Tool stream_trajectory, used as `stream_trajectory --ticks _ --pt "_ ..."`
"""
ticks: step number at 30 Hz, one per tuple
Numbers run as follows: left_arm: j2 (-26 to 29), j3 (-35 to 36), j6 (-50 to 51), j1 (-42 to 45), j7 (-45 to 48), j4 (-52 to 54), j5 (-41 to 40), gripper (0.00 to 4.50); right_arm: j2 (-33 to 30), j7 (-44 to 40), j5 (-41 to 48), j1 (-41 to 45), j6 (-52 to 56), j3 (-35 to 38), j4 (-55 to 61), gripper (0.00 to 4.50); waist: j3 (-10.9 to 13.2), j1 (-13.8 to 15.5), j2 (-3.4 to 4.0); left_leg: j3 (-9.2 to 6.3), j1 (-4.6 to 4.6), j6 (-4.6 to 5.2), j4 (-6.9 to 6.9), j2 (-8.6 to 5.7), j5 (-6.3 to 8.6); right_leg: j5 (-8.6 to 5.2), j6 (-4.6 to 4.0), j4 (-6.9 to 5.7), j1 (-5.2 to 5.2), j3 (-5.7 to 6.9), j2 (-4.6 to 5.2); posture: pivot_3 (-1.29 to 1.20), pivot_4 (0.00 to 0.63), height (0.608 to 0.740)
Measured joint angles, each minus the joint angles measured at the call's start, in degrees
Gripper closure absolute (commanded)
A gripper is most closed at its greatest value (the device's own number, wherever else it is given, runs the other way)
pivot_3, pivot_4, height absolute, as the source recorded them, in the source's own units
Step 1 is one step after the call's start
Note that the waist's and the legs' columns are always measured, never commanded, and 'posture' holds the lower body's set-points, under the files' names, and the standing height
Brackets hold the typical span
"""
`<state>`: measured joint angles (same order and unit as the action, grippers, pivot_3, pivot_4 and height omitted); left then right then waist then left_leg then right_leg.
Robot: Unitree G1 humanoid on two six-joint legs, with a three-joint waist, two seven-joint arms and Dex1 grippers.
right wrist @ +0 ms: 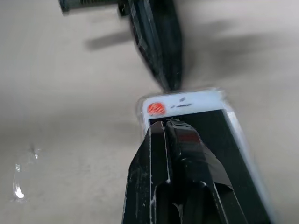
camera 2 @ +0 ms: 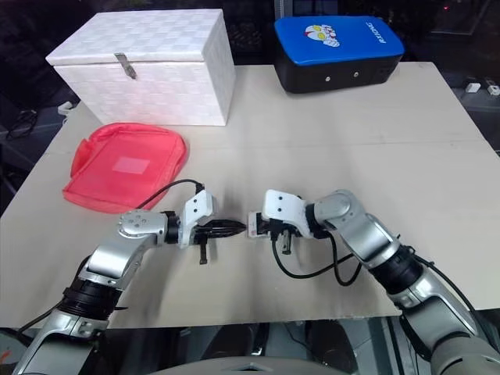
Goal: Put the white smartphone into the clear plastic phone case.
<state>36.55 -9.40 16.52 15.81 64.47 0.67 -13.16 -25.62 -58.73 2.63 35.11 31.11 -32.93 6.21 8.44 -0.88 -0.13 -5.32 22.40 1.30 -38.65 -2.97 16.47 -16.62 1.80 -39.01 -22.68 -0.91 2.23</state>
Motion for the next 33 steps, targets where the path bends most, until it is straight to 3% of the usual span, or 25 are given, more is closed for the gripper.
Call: stream_trajectory --ticks 7,12,14,17,18,21,27,33 --pt "-0.17 -0.19 0.69 -0.85 -1.28 0.91 0.04 4.43 0.05 -0.9 -2.35 1.45 -2.78 -1.71 -2.35 4.5 -0.1 0.23 -0.01 0.0 -0.56 0.0 0.18 0.0 0.01 0.0 0.0 0.09 0.48 -0.01 0.02 0.0 0.15 0.74" --pt "-0.27 -0.15 0.72 -0.87 -1.76 1.08 0.01 4.43 0.14 0.23 2.98 -2.99 -0.02 5.67 0.38 4.5 -0.07 0.22 0.01 0.0 -0.41 0.0 0.17 -0.01 0.0 0.0 0.0 0.07 0.4 -0.03 0.02 0.0 0.15 0.74" --pt "-0.36 -0.12 0.98 -0.72 -1.74 1.14 -0.08 4.43 -1.03 0.79 7.57 -3.93 4.62 11.89 7.09 4.5 -0.04 0.24 0.06 0.0 -0.21 -0.01 0.16 -0.01 0.0 0.0 0.0 0.02 0.17 -0.06 0.03 0.0 0.15 0.74" --pt "-0.76 -0.16 1.74 -0.54 -1.79 1.18 -0.26 4.43 -6.32 1.54 9.37 -3.97 7.42 17.67 14.56 4.5 -0.04 0.52 0.05 -0.03 -0.21 0.0 0.18 -0.01 0.01 0.0 0.0 0.08 0.15 -0.01 0.03 0.0 0.15 0.74" --pt "-1.48 -0.36 2.3 -0.16 -2.18 1.38 -0.37 4.43 -11.13 2.57 7.78 -6.92 7.03 18.62 17.07 4.5 -0.05 0.96 0.03 -0.05 -0.18 0.01 0.18 -0.04 0.01 0.0 0.0 0.12 0.15 0.02 0.06 0.0 0.15 0.74" --pt "-1.97 -0.29 3.5 -0.11 -2.64 1.91 -0.51 4.43 -15.86 5.05 5.11 -13.03 8.12 20.17 17.5 4.5 -0.05 1.28 -0.01 0.03 0.05 0.01 0.17 -0.05 0.0 -0.01 0.0 0.09 -0.04 -0.07 0.07 0.0 0.15 0.74" --pt "-3.14 -1.4 4.3 0.21 -3.26 2.52 -0.49 4.43 -19.21 9.86 0.58 -16.73 8.95 19.51 19.33 4.5 -0.05 0.37 -0.01 0.05 0.08 0.0 0.17 0.0 0.0 -0.01 0.0 0.08 -0.07 -0.08 0.03 0.0 0.15 0.74" --pt "-3.33 -2.19 3.06 2.22 -2.68 0.16 0.4 4.43 -16.52 11.49 -5.9 -14.82 7.61 10.23 17.59 4.5 -0.06 0.03 -0.02 0.07 0.01 0.0 0.15 0.0 0.0 0.0 0.0 0.06 -0.02 -0.09 0.01 0.0 0.15 0.74"
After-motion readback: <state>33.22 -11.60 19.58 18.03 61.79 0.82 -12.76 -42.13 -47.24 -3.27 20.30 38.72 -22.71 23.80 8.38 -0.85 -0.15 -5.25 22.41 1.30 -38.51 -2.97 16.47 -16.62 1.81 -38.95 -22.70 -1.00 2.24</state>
